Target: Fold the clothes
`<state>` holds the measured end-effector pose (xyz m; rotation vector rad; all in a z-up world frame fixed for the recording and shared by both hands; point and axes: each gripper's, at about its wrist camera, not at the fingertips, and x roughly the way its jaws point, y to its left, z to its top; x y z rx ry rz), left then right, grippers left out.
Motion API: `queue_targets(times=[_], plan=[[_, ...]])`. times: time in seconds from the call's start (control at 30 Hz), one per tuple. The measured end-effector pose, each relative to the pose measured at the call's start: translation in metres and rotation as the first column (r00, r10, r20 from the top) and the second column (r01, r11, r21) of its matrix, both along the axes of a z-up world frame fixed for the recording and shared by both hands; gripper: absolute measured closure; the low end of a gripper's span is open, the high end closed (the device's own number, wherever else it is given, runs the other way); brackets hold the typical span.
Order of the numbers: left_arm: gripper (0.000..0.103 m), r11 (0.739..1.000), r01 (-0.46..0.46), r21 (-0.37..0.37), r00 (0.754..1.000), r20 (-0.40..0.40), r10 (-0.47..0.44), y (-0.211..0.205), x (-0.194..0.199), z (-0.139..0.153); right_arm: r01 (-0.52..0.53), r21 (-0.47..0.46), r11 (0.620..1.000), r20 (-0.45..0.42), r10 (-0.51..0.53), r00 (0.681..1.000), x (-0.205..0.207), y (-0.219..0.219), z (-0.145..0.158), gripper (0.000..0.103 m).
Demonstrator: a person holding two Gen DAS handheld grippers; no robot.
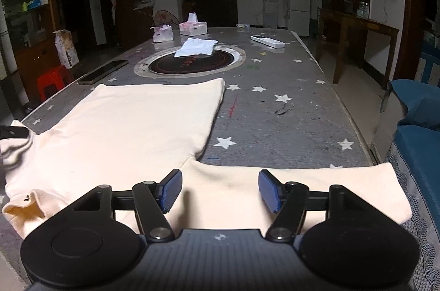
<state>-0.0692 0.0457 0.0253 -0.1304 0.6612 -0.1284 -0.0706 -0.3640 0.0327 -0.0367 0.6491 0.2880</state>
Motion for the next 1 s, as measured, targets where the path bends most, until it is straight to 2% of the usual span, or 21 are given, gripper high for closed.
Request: queue_targets(times=[0.1, 0.37, 0.43, 0.5, 0.63, 0.73, 0.9, 1.0], plan=[[0.081, 1.0, 0.009, 0.012, 1.0, -0.017, -0.009, -0.003, 0.002, -0.008, 0.007, -0.001, 1.0, -0.004, -0.007, 1.0, -0.001, -0.003, -0.002, 0.036], [0.079, 0.99, -0.078, 0.12, 0.997, -0.008, 0.08, 0.011, -0.004, -0.009, 0.022, 0.005, 1.0, -0.009, -0.022, 1.0, -0.004, -0.01, -0.004, 0.035], [0.08, 0.987, -0.105, 0.122, 0.994, -0.012, 0.107, 0.014, -0.006, -0.006, 0.021, 0.007, 1.0, -0.013, -0.021, 1.0, -0.005, -0.009, -0.005, 0.035], [0.08, 0.991, -0.092, 0.095, 0.996, 0.008, 0.092, 0.01, -0.011, 0.002, 0.008, 0.008, 1.0, -0.017, -0.008, 1.0, -0.007, -0.007, -0.005, 0.034], [0.079, 0.999, 0.015, 0.038, 0.999, 0.049, -0.017, -0.016, -0.022, 0.014, -0.056, -0.002, 0.998, -0.015, 0.056, 0.998, -0.015, 0.004, -0.002, 0.034], [0.079, 0.991, 0.127, 0.031, 0.991, 0.041, -0.128, -0.044, -0.028, 0.013, -0.138, -0.021, 0.99, 0.001, 0.138, 0.99, -0.024, 0.019, 0.001, 0.033], [0.079, 0.953, 0.3, 0.045, 0.953, 0.038, -0.301, -0.084, -0.039, 0.005, -0.287, -0.057, 0.956, 0.029, 0.289, 0.957, -0.038, 0.05, 0.004, 0.033], [0.079, 0.923, 0.372, 0.093, 0.926, 0.027, -0.376, -0.102, -0.048, -0.001, -0.356, -0.085, 0.931, 0.028, 0.36, 0.933, -0.045, 0.067, 0.001, 0.033]])
